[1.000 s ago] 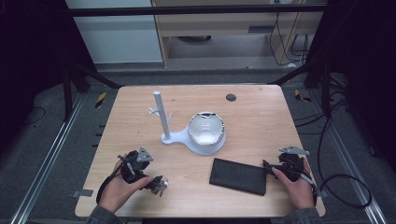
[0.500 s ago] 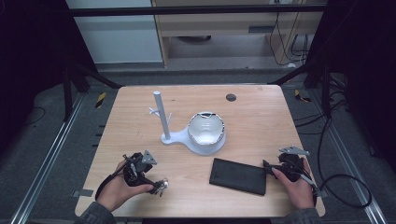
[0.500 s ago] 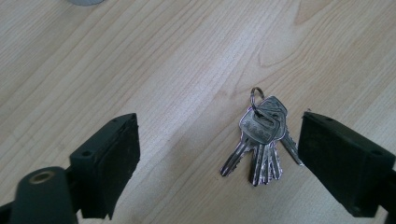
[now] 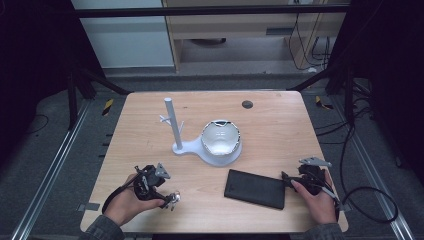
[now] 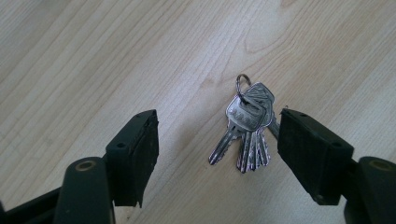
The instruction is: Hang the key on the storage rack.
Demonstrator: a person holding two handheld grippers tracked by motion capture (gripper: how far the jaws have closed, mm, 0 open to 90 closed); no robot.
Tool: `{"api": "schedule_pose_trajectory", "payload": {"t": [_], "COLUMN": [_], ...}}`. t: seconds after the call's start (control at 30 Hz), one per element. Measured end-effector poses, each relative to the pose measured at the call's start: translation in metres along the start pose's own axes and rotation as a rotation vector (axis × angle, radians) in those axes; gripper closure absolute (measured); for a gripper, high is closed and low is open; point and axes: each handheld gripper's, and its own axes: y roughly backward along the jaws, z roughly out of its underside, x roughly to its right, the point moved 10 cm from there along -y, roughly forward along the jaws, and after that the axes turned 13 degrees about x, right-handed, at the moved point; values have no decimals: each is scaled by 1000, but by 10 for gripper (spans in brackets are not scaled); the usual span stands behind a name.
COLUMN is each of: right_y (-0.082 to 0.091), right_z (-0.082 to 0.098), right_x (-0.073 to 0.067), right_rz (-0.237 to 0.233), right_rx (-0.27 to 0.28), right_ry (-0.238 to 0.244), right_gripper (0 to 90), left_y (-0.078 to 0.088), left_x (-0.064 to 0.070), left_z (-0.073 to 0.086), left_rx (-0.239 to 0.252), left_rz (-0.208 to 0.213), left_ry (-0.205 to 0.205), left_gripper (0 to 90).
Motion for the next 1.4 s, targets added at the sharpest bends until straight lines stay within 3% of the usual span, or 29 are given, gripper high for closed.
{"api": "schedule_pose_trajectory", "payload": {"t": [0.17,0.33,0.53,0.63,0.77,1.13,1.27,1.4], "right_y": [0,0,0,1,1,1,1,1], "right_z": [0,0,0,1,1,1,1,1], "right_x": [0,0,0,-1,0,-1,-1,-1], "right_rz": [0,-1,-1,-1,-1,-2,-2,-2], "right_rx": [0,0,0,-1,0,0,0,0], "right_ry": [0,0,0,-1,0,-3,-3,-2], "right_gripper": [48,48,49,49,49,49,49,49], "left_y": [0,-3,-13,-15,-17,-22,-22,-20], "left_x": [-2,0,6,12,14,13,14,16], "left_z": [0,-4,4,9,15,16,16,18], "left_rx": [-7,-14,-57,-61,-84,-88,-90,-101], "left_rz": [5,13,56,78,54,48,73,117], "left_ry": [5,-18,-38,-27,-52,-43,-18,-3], "left_gripper": [369,437,456,456,449,525,556,654]}}
